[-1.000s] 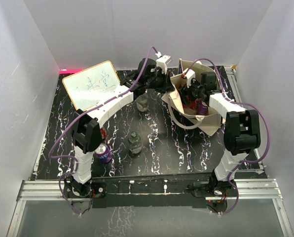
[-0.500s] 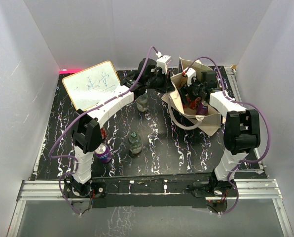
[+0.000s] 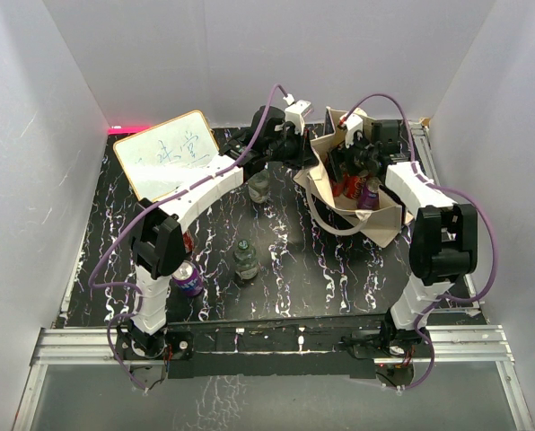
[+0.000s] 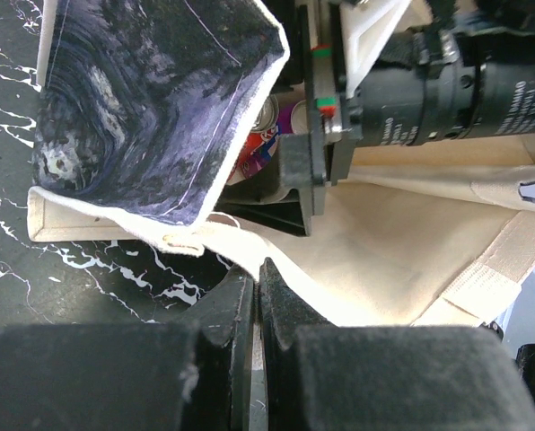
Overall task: Place the beverage into the canvas bag
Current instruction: Place the drink in the canvas bag, then pick up the drink from the center of the board.
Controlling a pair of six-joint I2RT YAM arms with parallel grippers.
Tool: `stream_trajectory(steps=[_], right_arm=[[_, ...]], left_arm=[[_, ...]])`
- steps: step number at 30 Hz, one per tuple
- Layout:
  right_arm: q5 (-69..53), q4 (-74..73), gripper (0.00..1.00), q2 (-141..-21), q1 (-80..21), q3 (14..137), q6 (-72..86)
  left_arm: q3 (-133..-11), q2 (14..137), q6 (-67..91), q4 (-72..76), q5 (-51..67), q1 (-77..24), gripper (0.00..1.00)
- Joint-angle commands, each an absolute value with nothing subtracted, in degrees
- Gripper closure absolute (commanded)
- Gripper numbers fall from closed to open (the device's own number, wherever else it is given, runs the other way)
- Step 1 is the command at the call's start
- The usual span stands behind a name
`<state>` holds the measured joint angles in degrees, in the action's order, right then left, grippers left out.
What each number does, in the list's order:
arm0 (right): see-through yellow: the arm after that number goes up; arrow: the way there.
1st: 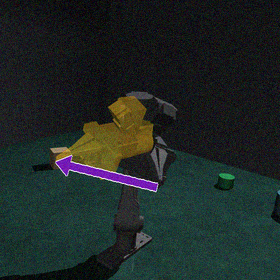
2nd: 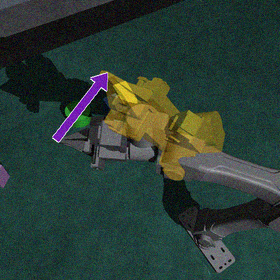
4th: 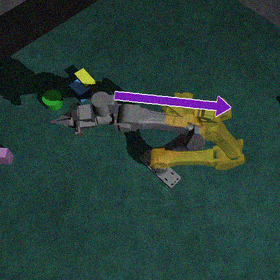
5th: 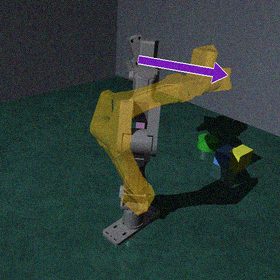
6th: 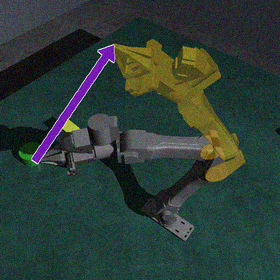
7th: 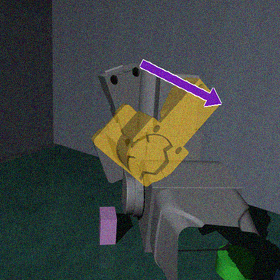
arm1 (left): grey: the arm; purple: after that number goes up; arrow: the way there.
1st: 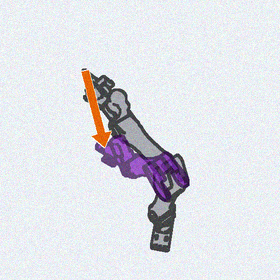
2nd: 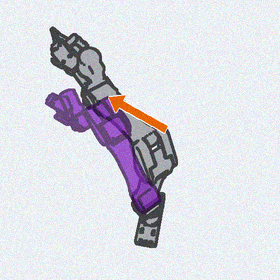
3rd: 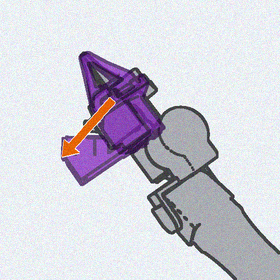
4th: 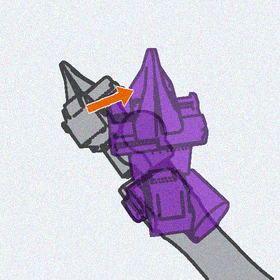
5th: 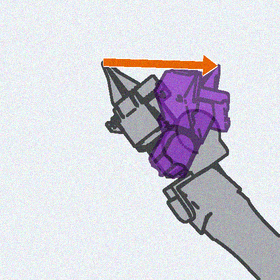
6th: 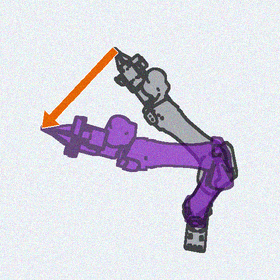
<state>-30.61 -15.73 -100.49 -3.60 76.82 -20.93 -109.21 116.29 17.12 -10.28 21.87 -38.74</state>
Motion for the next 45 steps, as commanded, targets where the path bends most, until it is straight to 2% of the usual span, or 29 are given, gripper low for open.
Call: stream_trajectory(steps=[1, 11, 22, 29, 39, 45], right_arm=[[-30.75, -14.21, 0.15, -96.33, -3.44, 80.99, -19.13], [-30.01, -18.99, 0.15, -89.16, -3.40, 82.57, -19.03], [-26.19, -29.84, 0.16, -75.70, -3.37, 75.37, -22.21], [-24.92, -37.60, 0.24, -67.60, -3.36, 69.65, -24.29], [-22.02, -43.83, 0.38, -60.51, -3.39, 60.42, -25.02], [-21.11, -43.86, 0.40, -56.63, -3.42, 55.98, -26.36]], left_arm=[[-111.47, 113.74, 17.17, -6.50, 22.39, -38.25, 1.00], [-111.64, 113.07, 17.25, -5.92, 21.78, -38.25, 1.00], [-106.74, 109.61, 13.67, -4.37, 24.01, -38.10, 1.00], [-103.32, 106.80, 12.93, -3.77, 24.88, -37.53, 1.00], [-99.43, 104.60, 11.49, -3.96, 25.64, -37.53, 0.87], [-98.32, 103.94, 11.11, -4.39, 25.45, -37.53, 0.85]])
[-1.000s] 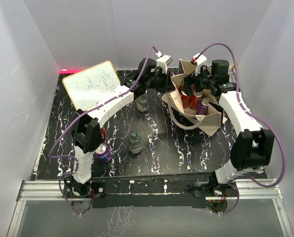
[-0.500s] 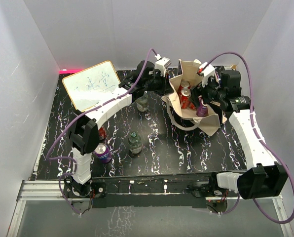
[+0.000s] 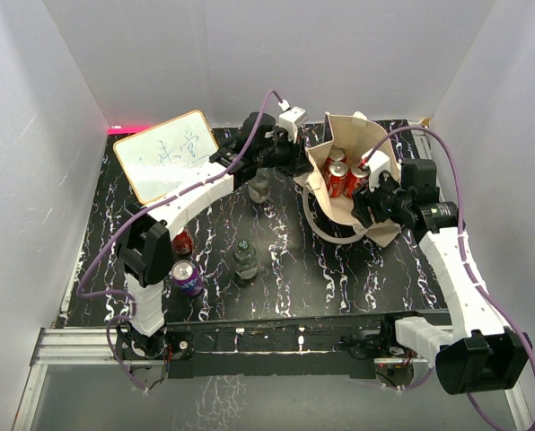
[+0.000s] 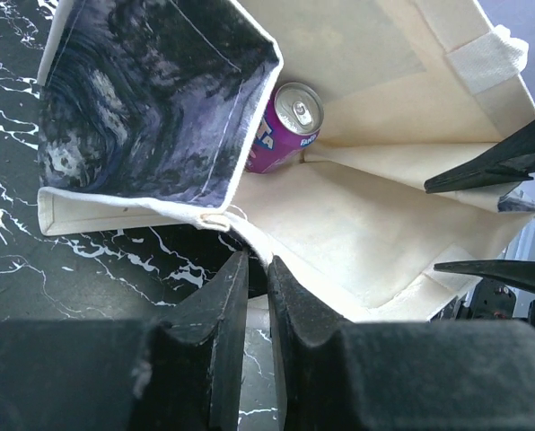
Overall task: Place the beverage into the canvas bag
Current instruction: Pick up the drink from the center of the board.
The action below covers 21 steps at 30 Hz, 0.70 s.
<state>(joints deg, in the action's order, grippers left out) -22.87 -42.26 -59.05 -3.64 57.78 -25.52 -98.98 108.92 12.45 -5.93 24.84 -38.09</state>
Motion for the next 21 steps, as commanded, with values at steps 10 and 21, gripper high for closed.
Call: stream_trajectory(steps=[10, 21], right_arm=[[-27.71, -39.10, 0.40, -66.02, -3.35, 66.96, -21.30], [-34.55, -35.82, 0.37, -72.04, -3.53, 76.16, -18.84]], left_arm=[[-100.48, 104.31, 10.32, -4.59, 24.38, -37.53, 0.75], [-99.80, 101.89, 9.07, -4.70, 20.30, -37.38, 0.57]])
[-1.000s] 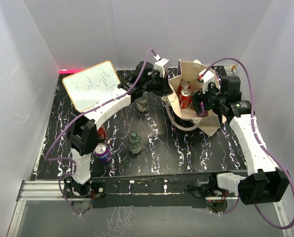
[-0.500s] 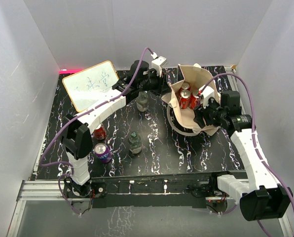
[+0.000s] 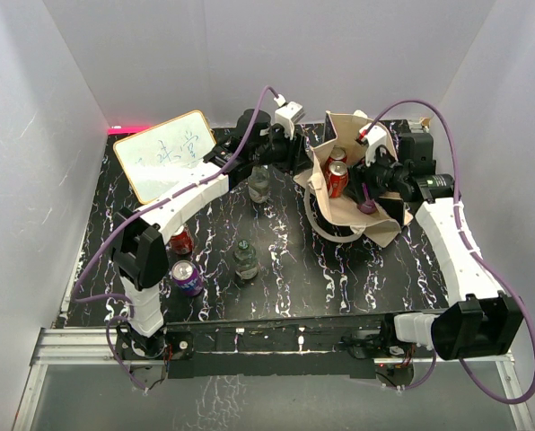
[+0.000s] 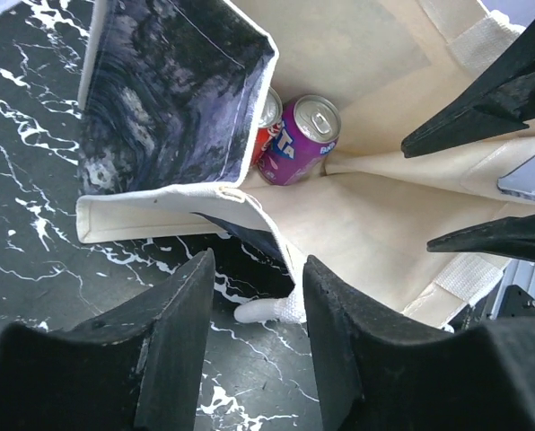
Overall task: Place the beverage into the canvas bag
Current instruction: Pick up the drink from the center of the board.
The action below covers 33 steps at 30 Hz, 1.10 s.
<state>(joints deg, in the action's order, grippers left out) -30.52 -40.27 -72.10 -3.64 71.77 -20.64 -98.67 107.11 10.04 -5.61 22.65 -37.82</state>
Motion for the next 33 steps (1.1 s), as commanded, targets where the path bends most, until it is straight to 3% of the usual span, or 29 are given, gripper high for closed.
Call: stream_trajectory(steps=[1, 8, 17, 33], right_arm=[[-34.95, -35.11, 0.37, -72.11, -3.77, 76.72, -18.25], [-30.16, -34.45, 0.34, -75.28, -15.56, 83.46, -15.90], [-26.79, -31.37, 0.29, -82.31, -30.51, 88.39, -15.97], [-30.64, -33.09, 0.20, -93.67, -45.58, 90.56, -24.55]], left_arm=[[-99.43, 101.46, 8.99, -4.66, 19.77, -37.29, 0.55], [-94.85, 94.94, 10.48, -5.99, 15.11, -34.04, 0.45], [-84.99, 87.15, 17.44, -8.50, 8.56, -20.68, 0.37], [-82.86, 85.18, 20.62, -11.43, 7.11, -9.27, 0.32]])
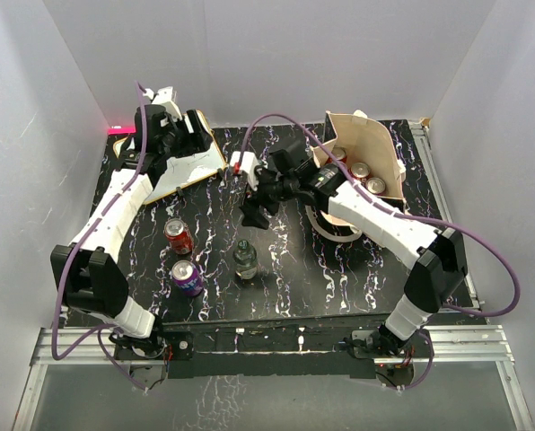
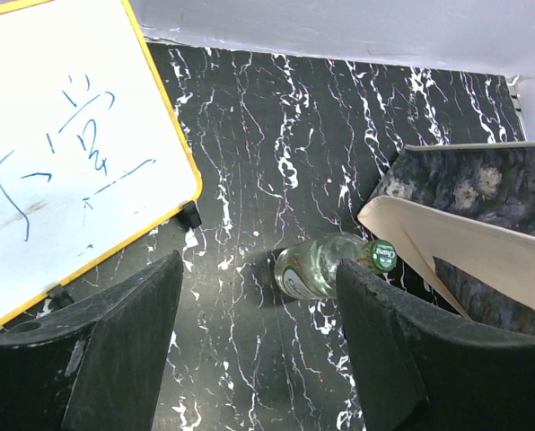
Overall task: Place the beverage into the canvas bag
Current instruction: Pick up the drink from the center of the board.
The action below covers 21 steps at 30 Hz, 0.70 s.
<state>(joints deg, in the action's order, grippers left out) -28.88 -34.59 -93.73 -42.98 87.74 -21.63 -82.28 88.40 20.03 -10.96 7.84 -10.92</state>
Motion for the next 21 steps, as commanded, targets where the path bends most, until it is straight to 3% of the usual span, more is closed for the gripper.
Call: stream_trajectory(steps=[1, 8, 21], right_arm=[[-30.86, -33.39, 0.20, -94.03, -46.09, 90.87, -24.63], [-29.67, -29.78, 0.22, -97.77, -48.10, 94.02, -19.27], [-26.19, -25.99, 0.22, -119.12, -53.90, 113.88, -13.36]], left_arm=[[-82.80, 85.15, 20.79, -11.43, 7.12, -8.75, 0.32], [-81.21, 83.73, 23.09, -13.03, 5.97, -4.72, 0.32], [-76.35, 81.02, 32.17, -16.75, 7.05, 6.57, 0.30]])
